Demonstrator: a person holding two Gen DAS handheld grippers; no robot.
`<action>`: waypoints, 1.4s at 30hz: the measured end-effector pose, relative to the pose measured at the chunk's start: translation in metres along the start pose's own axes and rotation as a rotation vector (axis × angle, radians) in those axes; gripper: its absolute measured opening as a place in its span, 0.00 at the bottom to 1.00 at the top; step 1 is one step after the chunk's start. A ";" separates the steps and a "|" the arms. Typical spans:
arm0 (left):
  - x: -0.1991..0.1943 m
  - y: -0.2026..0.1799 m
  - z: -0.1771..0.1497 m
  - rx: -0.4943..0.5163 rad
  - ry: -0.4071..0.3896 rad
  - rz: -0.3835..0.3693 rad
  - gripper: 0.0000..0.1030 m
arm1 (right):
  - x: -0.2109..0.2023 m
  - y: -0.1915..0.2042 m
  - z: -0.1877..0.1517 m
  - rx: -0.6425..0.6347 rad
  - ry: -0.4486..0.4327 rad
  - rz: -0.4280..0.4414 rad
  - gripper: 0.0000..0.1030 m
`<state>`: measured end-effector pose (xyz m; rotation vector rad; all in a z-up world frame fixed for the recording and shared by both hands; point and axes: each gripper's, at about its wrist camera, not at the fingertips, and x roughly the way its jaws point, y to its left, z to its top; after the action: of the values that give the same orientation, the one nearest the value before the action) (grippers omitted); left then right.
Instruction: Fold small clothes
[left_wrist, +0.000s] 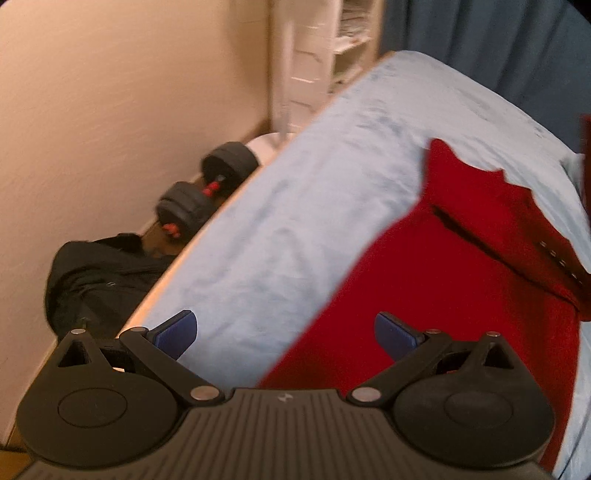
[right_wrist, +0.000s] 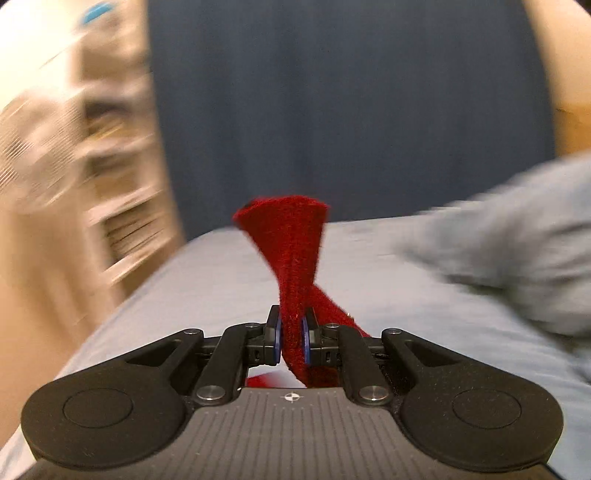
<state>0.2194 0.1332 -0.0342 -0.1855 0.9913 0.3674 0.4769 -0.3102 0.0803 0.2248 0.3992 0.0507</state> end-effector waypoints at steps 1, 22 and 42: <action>0.002 0.008 0.002 -0.009 0.003 0.007 0.99 | 0.011 0.032 -0.012 -0.039 0.031 0.050 0.13; -0.010 -0.087 -0.024 0.243 -0.038 -0.137 0.99 | -0.246 0.001 -0.151 -0.015 0.281 -0.114 0.81; 0.052 -0.110 -0.057 0.413 0.073 -0.146 1.00 | -0.281 -0.044 -0.222 -0.006 0.315 -0.175 0.81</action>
<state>0.2429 0.0252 -0.1105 0.1043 1.0968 0.0184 0.1313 -0.3329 -0.0219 0.1752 0.7306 -0.0855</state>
